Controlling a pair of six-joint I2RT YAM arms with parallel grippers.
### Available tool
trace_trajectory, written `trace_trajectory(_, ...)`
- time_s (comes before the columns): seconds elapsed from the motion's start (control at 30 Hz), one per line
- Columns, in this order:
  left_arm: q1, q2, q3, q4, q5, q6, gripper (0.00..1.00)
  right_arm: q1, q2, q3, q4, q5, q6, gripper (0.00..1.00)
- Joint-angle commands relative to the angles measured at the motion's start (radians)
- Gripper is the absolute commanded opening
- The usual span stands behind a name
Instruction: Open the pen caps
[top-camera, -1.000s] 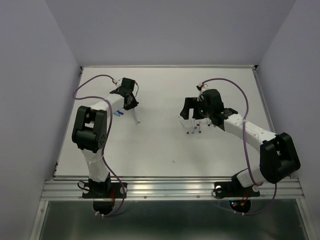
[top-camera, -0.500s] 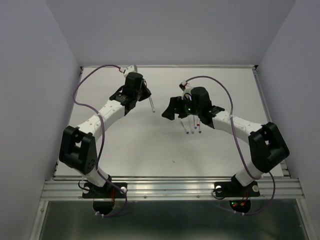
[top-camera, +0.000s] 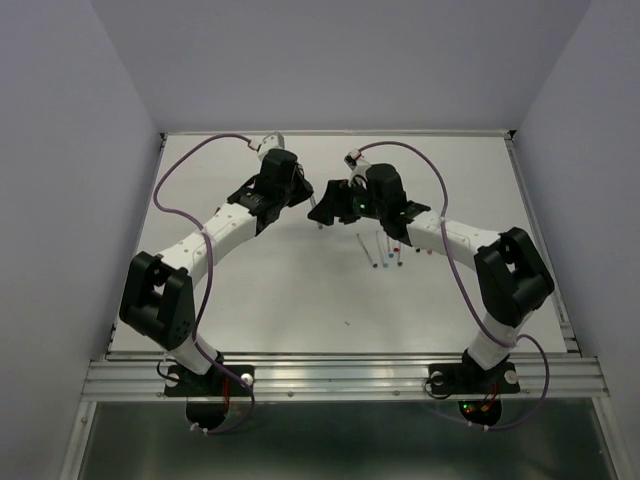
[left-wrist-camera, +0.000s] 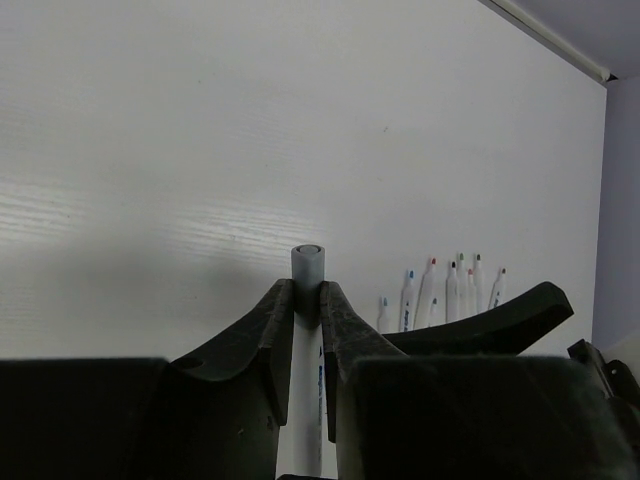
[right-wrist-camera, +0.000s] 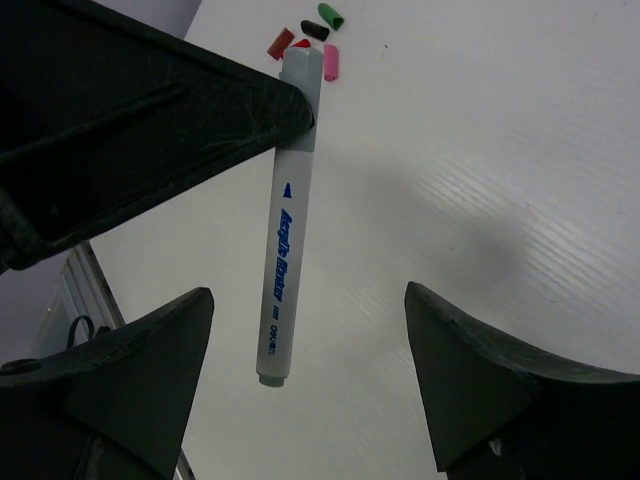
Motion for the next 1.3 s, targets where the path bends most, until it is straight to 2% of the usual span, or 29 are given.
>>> trace_trajectory(0.0, -0.014, -0.001, 0.007, 0.039, -0.005, -0.028, 0.0, 0.011, 0.024, 0.071, 0.077, -0.024, 0.028, 0.8)
trace_trajectory(0.03, -0.017, -0.003, 0.007, 0.045, -0.002, -0.034, 0.0, 0.011, 0.029, 0.079, 0.08, -0.029, 0.032, 0.74)
trace_trajectory(0.07, -0.017, -0.004, 0.004, 0.047, -0.001, -0.036, 0.0, 0.011, 0.032, 0.081, 0.083, -0.029, 0.038, 0.62)
trace_trajectory(0.17, -0.018, -0.011, -0.002, 0.06, 0.002, -0.045, 0.0, 0.011, 0.044, 0.09, 0.093, -0.029, 0.047, 0.45)
trace_trajectory(0.23, -0.02, -0.011, -0.002, 0.063, 0.004, -0.044, 0.0, 0.011, 0.045, 0.09, 0.1, -0.032, 0.053, 0.38)
trace_trajectory(0.33, -0.021, -0.006, -0.009, 0.071, -0.004, -0.047, 0.0, 0.011, 0.044, 0.088, 0.102, -0.044, 0.053, 0.13)
trace_trajectory(0.4, -0.021, -0.005, -0.016, 0.073, -0.025, -0.048, 0.0, 0.011, 0.036, 0.076, 0.1, -0.056, 0.047, 0.02)
trace_trajectory(0.57, -0.011, 0.029, -0.007, 0.148, -0.102, -0.04, 0.0, 0.011, -0.011, 0.001, 0.08, -0.116, 0.016, 0.01)
trace_trajectory(0.8, 0.052, 0.109, 0.091, 0.143, -0.138, -0.037, 0.0, 0.011, -0.126, -0.145, 0.057, -0.179, -0.02, 0.01)
trace_trajectory(0.97, 0.101, 0.123, 0.103, 0.159, -0.151, -0.051, 0.0, 0.011, -0.221, -0.264, 0.042, -0.167, -0.011, 0.01)
trace_trajectory(1.03, 0.112, 0.124, 0.103, 0.155, -0.14, -0.048, 0.0, 0.011, -0.241, -0.284, 0.027, -0.135, -0.01, 0.01)
trace_trajectory(1.13, 0.133, 0.105, 0.096, 0.117, -0.128, -0.025, 0.0, 0.011, -0.272, -0.286, -0.088, 0.079, -0.033, 0.01)
trace_trajectory(1.27, 0.172, 0.068, 0.064, 0.022, -0.126, 0.041, 0.0, -0.034, -0.274, -0.271, -0.185, 0.199, -0.041, 0.01)
